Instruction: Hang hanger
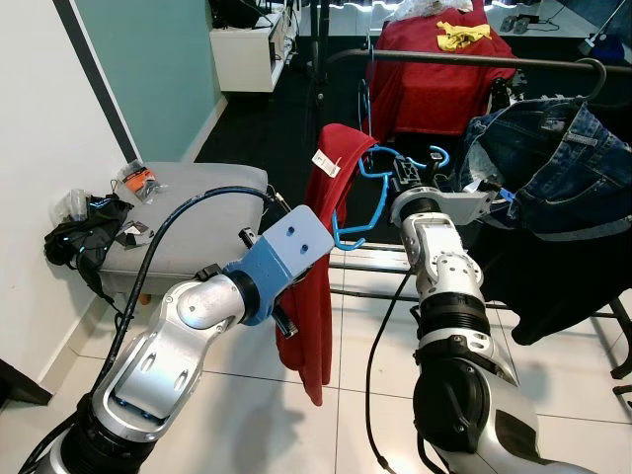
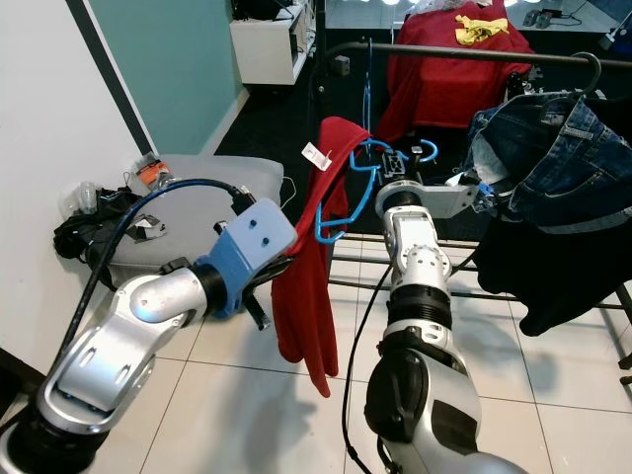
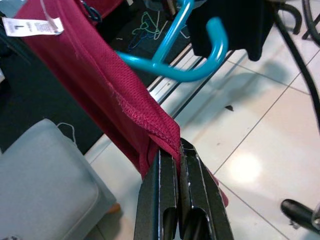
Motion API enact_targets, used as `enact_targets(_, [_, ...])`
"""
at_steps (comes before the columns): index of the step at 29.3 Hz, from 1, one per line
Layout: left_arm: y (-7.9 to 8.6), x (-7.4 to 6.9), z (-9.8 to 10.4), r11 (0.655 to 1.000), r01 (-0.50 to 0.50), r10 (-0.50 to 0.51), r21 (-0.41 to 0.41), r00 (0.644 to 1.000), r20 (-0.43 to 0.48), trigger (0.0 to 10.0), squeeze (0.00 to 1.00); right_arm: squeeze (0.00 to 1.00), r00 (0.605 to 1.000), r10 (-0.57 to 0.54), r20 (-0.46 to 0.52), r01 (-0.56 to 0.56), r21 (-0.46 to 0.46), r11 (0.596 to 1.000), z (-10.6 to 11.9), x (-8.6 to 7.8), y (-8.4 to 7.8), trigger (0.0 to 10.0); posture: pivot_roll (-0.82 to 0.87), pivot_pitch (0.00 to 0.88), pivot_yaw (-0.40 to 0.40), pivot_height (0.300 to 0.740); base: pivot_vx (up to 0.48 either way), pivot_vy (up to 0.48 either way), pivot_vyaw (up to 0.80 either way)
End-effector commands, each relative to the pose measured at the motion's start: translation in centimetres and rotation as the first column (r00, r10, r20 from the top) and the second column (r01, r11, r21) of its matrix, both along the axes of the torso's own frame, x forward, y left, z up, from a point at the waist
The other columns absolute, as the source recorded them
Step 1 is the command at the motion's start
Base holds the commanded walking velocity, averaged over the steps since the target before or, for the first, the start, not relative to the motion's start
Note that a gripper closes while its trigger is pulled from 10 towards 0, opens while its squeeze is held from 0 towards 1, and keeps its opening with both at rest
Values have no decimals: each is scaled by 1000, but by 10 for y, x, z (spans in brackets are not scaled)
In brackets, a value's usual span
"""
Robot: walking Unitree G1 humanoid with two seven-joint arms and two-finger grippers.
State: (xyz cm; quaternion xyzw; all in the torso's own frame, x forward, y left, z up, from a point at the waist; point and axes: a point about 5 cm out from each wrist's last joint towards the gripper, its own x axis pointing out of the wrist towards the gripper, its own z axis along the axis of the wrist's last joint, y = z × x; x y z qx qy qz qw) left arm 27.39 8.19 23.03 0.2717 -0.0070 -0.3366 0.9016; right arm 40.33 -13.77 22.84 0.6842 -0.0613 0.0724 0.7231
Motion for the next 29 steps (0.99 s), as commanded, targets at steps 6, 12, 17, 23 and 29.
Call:
enact_targets(6, [-4,-5,13,997,42,-43,-71,999,-7,10000,0,0,999,-36,36,38,-73,997,1,1,-2,10000,47,79,11,740,0,0,0])
enact_targets(12, [-10,-13,21,986,100,-105,-130,994,-26,10000,0,0,995,-98,11,99,-89,991,-4,5,-10,10000,52,79,7,740,0,0,0])
enact_targets(17, [-12,-15,19,985,110,-115,-130,993,-36,10000,0,0,994,-109,11,110,-60,992,-1,7,-10,10000,53,79,7,740,0,0,0])
enact_targets(23, [-12,-15,15,989,97,-102,-109,994,-40,10000,0,0,995,-100,28,101,-33,994,5,8,-8,10000,53,78,6,740,0,0,0])
enact_targets(29, [-8,-12,9,995,71,-74,-68,996,-46,10000,0,0,995,-90,41,89,28,996,11,10,-6,10000,53,75,5,740,0,0,0])
